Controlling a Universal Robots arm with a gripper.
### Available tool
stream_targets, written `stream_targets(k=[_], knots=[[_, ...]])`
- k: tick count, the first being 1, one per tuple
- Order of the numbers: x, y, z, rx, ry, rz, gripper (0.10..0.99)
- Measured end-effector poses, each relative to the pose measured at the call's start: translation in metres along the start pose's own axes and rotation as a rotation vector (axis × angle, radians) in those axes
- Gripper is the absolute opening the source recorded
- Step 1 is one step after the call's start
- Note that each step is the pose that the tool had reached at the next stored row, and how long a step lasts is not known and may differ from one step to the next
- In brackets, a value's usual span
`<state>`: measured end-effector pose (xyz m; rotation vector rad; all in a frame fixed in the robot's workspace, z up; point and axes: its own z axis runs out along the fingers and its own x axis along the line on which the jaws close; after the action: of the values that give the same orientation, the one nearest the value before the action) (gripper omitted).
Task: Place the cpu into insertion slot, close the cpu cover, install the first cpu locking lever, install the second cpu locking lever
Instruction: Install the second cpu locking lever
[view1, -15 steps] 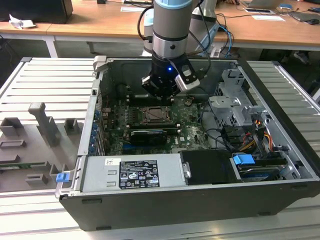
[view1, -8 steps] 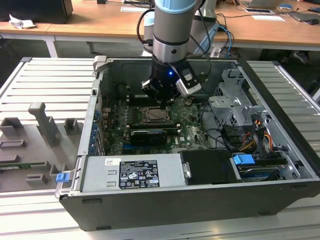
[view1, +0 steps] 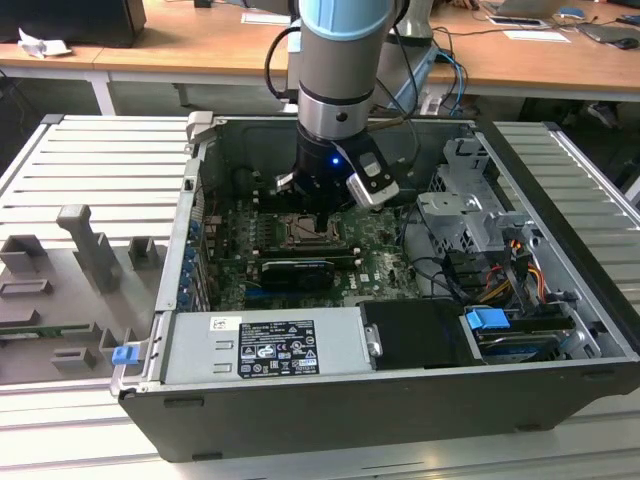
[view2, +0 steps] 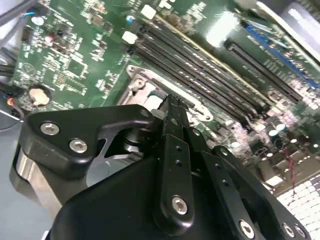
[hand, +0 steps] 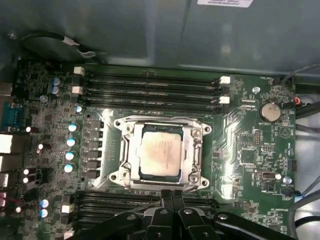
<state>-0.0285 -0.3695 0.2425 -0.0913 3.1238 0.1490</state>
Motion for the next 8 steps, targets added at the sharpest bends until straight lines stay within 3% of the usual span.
stream_targets(k=[4, 7, 8], knots=[[0.0178, -0.0010, 0.0010, 0.000, -0.0002, -0.001, 0.106], [0.0189, -0.0016, 0.0073, -0.001, 0.0001, -0.002, 0.106], [0.0193, -0.0036, 0.0085, -0.008, -0.0001, -0.003, 0.106]])
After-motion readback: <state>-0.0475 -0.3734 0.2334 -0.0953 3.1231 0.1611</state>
